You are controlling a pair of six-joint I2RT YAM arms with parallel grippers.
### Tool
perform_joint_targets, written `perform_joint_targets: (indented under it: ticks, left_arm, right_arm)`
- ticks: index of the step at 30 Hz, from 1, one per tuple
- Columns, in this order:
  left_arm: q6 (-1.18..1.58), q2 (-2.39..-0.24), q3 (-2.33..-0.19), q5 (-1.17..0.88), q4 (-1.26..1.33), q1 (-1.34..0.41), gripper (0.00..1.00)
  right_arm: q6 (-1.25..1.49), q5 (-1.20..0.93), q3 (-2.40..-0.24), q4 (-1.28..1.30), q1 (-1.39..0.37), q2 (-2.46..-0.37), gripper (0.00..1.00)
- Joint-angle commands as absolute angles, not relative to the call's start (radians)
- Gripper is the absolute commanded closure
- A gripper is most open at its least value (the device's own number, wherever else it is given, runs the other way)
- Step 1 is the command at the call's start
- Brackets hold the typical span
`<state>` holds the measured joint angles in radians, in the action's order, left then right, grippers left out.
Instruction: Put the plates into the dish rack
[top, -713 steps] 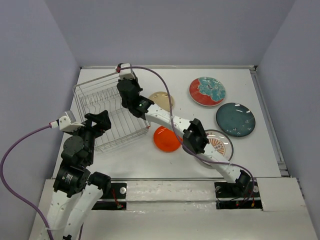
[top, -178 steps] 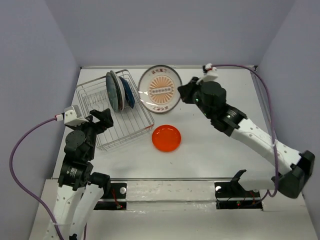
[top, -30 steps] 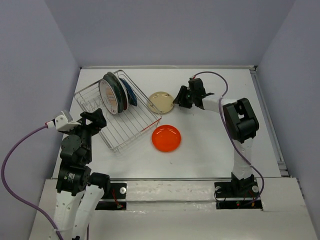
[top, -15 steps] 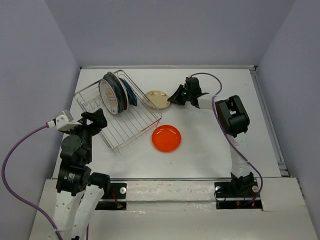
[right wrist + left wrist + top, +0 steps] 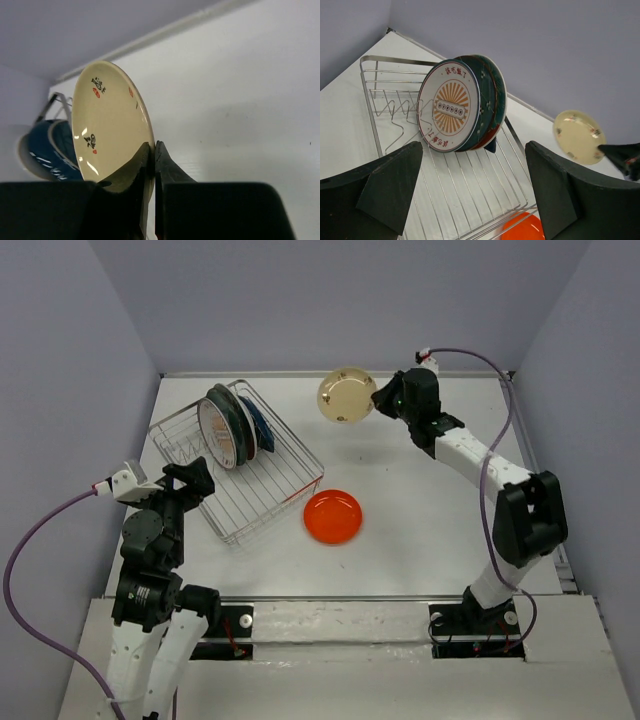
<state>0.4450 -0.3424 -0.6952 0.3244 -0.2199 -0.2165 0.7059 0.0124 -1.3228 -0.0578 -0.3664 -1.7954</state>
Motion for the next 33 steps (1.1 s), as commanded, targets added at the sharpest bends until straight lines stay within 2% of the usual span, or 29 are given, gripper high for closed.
perform_joint_targets:
  ticks: [1, 4, 9, 21, 23, 33]
  left_arm:
    - [0.43, -0.33, -0.687, 0.321, -0.163, -0.221, 0.05]
    - [0.431, -0.324, -0.692, 0.351, -0.164, -0.221, 0.05]
    - [0.46, -0.285, -0.719, 0.538, -0.195, -0.21, 0.01]
    - [0.643, -0.233, -0.792, 0.876, -0.327, -0.236, 0.01]
    - [0.661, -0.227, -0.796, 0.891, -0.34, -0.247, 0.01]
    - [0.684, -0.222, -0.793, 0.893, -0.348, -0.268, 0.01]
  right_arm:
    - [0.511, 0.327, -1.397, -0.124, -0.527, -1.632, 0.93]
    - [0.353, 0.474, -1.511, -0.118, -0.684, -1.644, 0.93]
    - [0.206, 0.673, -1.843, -0.055, -0.869, -1.84, 0.93]
    - [-0.115, 0.837, -2.577, -0.015, -1.098, -2.391, 0.93]
    - [-0.231, 0.876, -2.647, -0.067, -1.117, -2.482, 0.93]
    - [-0.555, 0.965, -2.654, -0.385, -1.147, -2.654, 0.93]
